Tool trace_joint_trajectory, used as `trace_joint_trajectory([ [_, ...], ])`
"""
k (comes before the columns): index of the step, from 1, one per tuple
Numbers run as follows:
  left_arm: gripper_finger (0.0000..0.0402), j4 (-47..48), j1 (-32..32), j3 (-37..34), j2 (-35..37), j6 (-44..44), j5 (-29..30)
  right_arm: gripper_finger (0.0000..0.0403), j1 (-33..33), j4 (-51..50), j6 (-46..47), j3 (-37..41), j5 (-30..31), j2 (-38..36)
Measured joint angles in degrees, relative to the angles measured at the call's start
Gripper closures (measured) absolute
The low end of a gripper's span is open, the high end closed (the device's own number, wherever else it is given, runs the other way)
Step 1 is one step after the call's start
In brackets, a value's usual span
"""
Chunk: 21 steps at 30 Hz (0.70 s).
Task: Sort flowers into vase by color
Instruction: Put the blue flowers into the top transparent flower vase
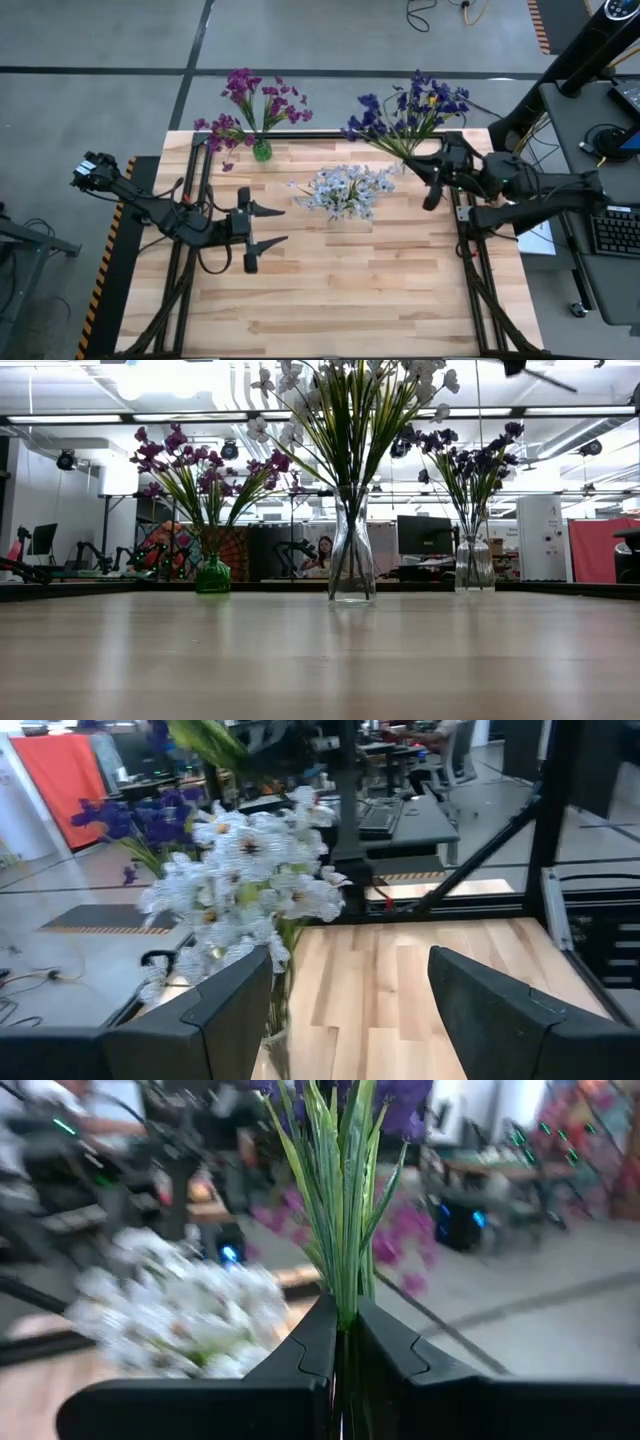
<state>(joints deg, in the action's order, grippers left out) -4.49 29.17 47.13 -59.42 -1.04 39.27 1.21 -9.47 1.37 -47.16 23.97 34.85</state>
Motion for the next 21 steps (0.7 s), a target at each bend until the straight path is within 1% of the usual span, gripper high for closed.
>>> trace_joint_trajectory([
  [5, 0.0151, -0.84, 0.03, 0.0, 0.0, -1.02, -4.76, 0.0381, 6.56, 5.32, -3.28, -1.64, -0.44, 0.09],
  [10, 0.0151, -3.27, 0.19, 0.0, -0.48, -2.73, -5.9, 0.0381, 13.59, 12.99, -6.7, -1.76, -2.55, 1.31],
  [13, 0.0151, -5.63, 0.26, 0.0, -1.83, -4.93, -6.56, 0.0381, 17.04, 16.02, -7.75, -1.6, -3.02, 3.68],
  [17, 0.0151, -11.24, 0.28, 0.0, -4.16, -8.63, -9.55, 0.0381, 20.86, 21.01, -9.44, -1.57, -2.99, 8.07],
  [21, 0.0151, -16.42, 0.31, 0.0, -6.5, -12.3, -11.18, 0.0382, 24.5, 29.27, -13.07, -1.44, -3.02, 12.68],
])
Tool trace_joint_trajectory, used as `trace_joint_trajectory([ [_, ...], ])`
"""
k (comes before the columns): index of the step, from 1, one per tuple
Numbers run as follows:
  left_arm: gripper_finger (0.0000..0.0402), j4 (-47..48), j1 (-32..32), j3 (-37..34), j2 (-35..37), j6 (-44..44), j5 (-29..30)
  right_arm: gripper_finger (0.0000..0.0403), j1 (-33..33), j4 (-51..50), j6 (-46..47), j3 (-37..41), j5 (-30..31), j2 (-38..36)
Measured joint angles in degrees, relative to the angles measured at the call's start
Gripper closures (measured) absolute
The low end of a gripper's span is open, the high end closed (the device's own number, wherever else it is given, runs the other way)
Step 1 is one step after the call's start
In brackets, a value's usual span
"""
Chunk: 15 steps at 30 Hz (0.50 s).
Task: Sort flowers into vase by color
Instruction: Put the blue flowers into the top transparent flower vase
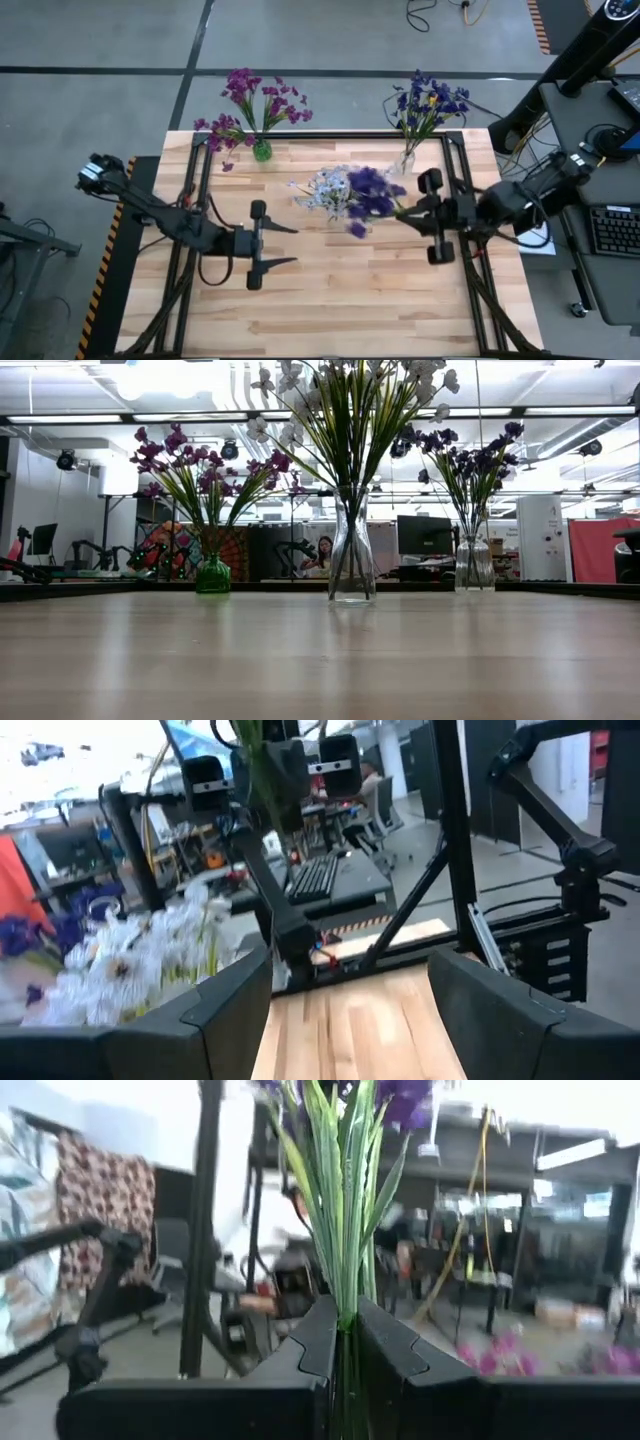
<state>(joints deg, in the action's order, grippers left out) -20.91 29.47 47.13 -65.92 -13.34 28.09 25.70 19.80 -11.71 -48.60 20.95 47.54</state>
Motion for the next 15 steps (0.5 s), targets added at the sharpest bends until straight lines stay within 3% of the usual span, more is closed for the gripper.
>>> trace_joint_trajectory([
  [15, 0.0151, -17.23, -0.04, 0.0, -8.3, -7.86, -0.26, 0.0382, 4.21, 34.0, -10.62, 0.0, -0.37, 18.15],
])
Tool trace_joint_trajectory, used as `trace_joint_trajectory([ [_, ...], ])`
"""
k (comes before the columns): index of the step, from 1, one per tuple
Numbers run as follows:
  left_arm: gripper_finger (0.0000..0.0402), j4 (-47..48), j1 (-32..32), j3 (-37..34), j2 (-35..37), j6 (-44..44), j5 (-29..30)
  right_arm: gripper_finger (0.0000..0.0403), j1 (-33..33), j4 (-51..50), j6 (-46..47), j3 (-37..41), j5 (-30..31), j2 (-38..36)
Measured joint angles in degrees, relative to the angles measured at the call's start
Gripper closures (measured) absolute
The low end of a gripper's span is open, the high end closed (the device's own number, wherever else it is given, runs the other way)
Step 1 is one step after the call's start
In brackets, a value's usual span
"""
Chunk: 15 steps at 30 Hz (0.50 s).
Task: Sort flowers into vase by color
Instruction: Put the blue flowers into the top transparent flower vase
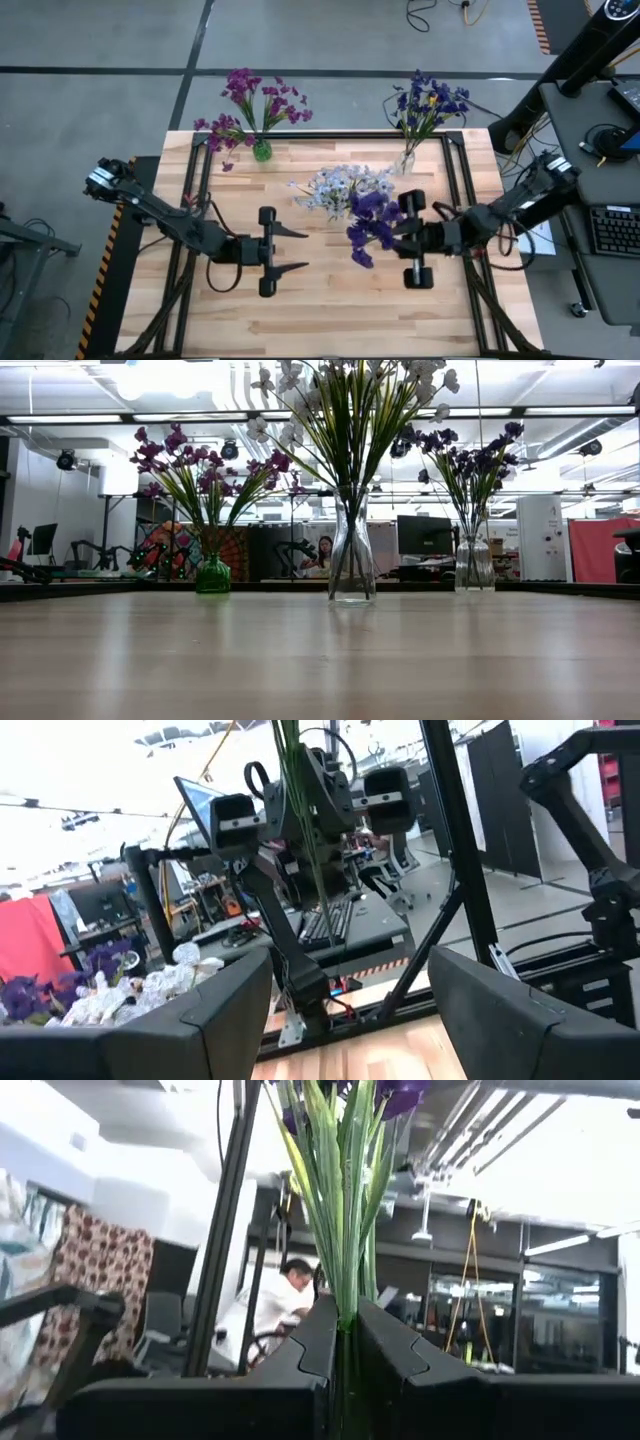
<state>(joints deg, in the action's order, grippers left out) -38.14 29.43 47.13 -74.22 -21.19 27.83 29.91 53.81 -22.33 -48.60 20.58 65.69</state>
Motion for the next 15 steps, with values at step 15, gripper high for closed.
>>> trace_joint_trajectory([
  [15, 0.0151, -12.81, -2.14, 3.58, -11.39, -1.17, -6.38, 0.0381, -0.02, 26.2, -4.79, -4.51, -4.53, 18.81],
])
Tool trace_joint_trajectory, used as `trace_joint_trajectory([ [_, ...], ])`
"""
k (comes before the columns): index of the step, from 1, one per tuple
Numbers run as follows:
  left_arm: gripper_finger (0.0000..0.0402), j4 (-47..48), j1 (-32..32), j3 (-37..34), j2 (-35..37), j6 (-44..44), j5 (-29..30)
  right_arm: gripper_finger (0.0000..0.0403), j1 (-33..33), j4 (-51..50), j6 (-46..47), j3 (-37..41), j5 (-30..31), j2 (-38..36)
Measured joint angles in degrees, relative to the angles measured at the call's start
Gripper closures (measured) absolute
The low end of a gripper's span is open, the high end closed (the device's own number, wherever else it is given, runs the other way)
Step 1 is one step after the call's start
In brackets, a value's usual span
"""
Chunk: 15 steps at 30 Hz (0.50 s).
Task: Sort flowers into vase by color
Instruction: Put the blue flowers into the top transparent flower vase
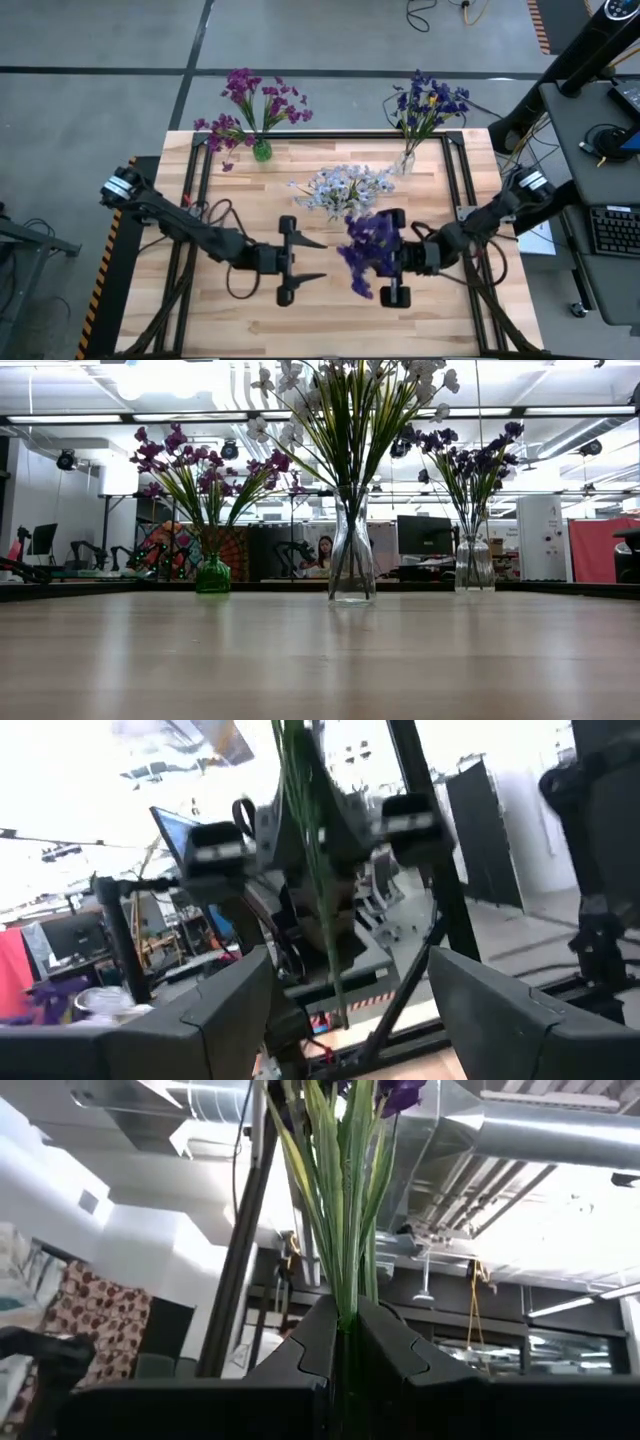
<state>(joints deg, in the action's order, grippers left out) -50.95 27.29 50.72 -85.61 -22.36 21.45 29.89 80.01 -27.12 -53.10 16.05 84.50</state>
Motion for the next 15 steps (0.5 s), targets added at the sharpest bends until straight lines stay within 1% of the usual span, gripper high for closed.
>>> trace_joint_trajectory([
  [5, 0.0151, 5.81, -0.55, 5.4, -4.73, 0.54, -0.02, 0.0381, 0.0, -0.04, -1.4, -5.07, -0.08, 4.8],
  [8, 0.0151, 5.87, -0.6, 7.67, -6.93, 0.6, 0.04, 0.0381, -0.02, -0.08, -0.65, -7.16, -1.03, 7.08],
  [11, 0.0151, 5.99, -0.72, 8.63, -8.58, 0.97, 0.11, 0.0381, -0.02, -0.02, 0.42, -8.75, -3.55, 8.87],
  [15, 0.0151, 5.75, -0.79, 8.64, -8.98, 1.18, 0.06, 0.0382, 0.01, 0.02, -0.52, -9.9, -3.64, 9.95],
])
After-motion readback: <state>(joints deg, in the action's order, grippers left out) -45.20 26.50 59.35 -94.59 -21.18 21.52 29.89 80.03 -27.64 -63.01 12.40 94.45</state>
